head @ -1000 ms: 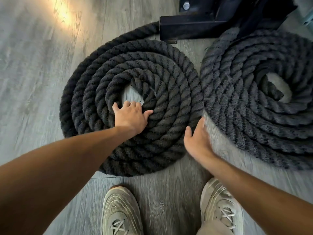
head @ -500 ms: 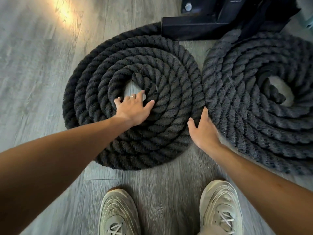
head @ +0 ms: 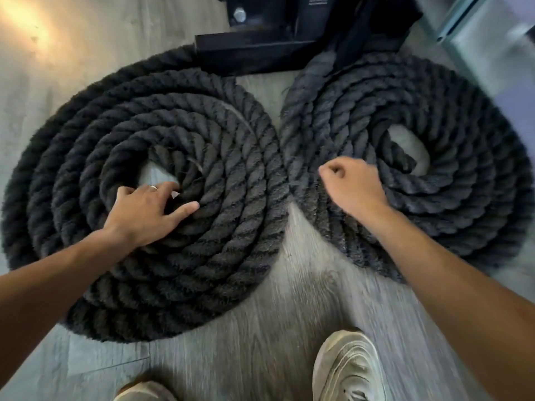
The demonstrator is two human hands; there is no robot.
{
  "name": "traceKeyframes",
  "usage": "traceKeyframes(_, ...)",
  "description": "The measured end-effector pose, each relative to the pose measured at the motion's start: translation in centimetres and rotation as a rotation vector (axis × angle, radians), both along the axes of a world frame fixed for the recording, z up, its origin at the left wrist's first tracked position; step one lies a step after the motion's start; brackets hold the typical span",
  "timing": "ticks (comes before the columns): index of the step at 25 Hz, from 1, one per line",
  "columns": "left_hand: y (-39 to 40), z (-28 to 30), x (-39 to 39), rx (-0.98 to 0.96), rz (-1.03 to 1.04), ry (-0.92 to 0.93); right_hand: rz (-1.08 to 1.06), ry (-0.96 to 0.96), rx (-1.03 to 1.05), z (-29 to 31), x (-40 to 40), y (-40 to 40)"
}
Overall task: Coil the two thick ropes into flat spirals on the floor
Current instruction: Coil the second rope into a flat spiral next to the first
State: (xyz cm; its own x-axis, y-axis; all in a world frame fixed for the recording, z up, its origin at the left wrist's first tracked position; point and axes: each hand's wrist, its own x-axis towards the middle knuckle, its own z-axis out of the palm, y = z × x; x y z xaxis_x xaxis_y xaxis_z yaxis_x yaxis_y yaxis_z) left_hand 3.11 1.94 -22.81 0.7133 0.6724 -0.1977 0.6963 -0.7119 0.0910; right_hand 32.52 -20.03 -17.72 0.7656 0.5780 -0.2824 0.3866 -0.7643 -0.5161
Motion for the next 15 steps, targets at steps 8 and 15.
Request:
traceKeyframes(8,-1.9,-0.6,16.4,0.107,-0.254,-0.252,-0.230,-0.246,-0.005,-3.7,9.9,-2.4)
traceKeyframes(15,-4.3,0.2,30.2,0.197,-0.504,-0.217,-0.132,-0.113,-0.335,-4.5,14.7,-5.5)
